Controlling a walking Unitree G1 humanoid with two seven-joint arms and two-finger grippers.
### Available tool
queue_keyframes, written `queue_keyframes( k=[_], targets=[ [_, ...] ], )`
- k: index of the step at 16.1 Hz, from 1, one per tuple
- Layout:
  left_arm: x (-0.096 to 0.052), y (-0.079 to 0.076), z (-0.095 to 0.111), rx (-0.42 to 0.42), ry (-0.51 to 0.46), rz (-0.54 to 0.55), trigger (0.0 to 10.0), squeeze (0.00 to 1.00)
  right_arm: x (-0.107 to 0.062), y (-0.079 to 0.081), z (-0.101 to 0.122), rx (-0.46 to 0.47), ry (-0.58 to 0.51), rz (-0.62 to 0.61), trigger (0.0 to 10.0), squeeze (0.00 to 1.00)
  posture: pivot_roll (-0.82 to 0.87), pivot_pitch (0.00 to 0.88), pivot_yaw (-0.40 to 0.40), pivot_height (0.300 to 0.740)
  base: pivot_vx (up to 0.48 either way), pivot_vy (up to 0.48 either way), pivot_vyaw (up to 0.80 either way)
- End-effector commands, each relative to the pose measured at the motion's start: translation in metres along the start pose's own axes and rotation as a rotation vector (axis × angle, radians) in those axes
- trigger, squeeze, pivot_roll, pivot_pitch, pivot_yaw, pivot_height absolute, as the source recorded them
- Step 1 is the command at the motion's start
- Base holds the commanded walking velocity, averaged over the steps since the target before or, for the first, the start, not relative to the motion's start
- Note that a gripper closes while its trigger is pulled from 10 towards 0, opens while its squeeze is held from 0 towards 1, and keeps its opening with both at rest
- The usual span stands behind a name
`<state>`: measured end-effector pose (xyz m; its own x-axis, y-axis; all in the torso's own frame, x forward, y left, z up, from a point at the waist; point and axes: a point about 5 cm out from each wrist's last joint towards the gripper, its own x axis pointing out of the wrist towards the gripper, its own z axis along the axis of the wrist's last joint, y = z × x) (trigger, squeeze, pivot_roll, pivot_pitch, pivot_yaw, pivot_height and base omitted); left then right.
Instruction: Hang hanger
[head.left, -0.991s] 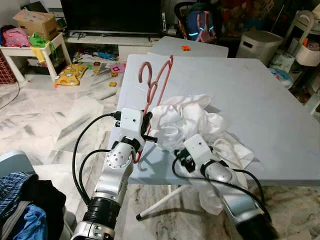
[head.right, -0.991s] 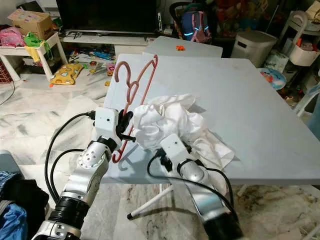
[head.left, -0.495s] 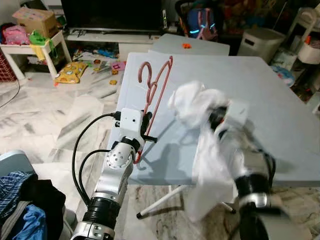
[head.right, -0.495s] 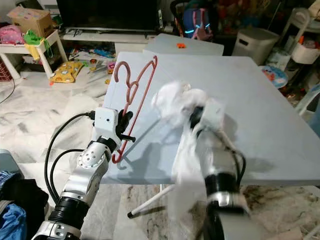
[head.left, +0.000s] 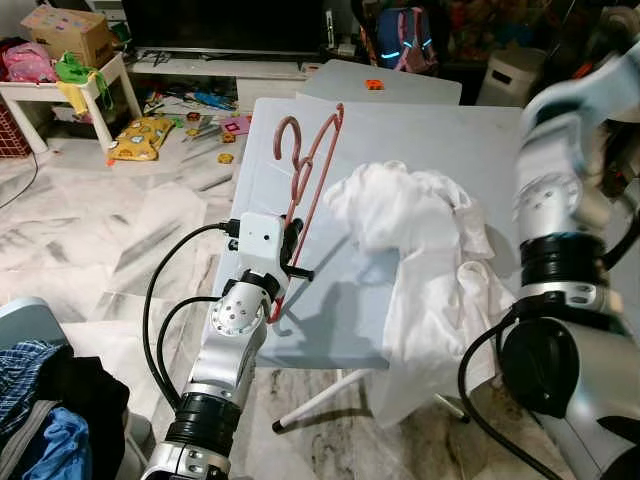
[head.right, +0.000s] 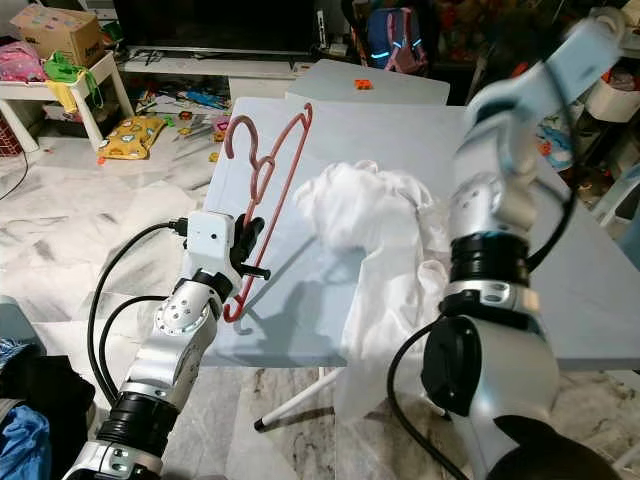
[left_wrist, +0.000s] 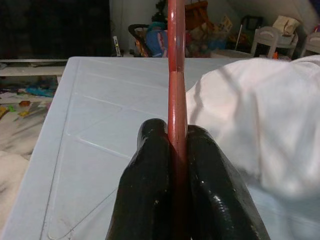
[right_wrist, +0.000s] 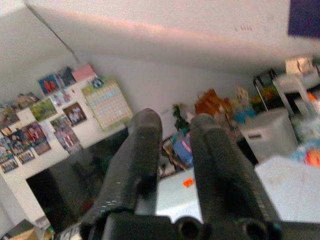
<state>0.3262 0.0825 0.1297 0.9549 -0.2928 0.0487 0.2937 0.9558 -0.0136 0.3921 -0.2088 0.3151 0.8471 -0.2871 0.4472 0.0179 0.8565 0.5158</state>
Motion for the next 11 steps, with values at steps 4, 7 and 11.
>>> queue_keyframes(
  k=[4, 7, 11],
  targets=[
    [0.001, -0.002, 0.001, -0.005, -0.005, -0.003, 10.0, 0.0, -0.057, -0.015, -0.063, -0.401, 0.268, 0.272, 10.0, 1.0, 0.08, 0.0, -0.076, 0.74, 0.0, 0.0, 0.0],
    [0.0, -0.002, -0.002, -0.004, 0.005, -0.006, 10.0, 0.0, -0.109, -0.056, -0.078, -0.496, 0.464, 0.333, 10.0, 1.0, 0.06, 0.0, -0.068, 0.74, 0.0, 0.0, 0.0],
    [0.001, -0.005, -0.002, -0.004, 0.007, -0.023, 10.0, 0.0, -0.15, -0.08, -0.065, -0.549, 0.581, 0.397, 10.0, 1.0, 0.04, 0.0, -0.054, 0.74, 0.0, 0.0, 0.0]
  ],
)
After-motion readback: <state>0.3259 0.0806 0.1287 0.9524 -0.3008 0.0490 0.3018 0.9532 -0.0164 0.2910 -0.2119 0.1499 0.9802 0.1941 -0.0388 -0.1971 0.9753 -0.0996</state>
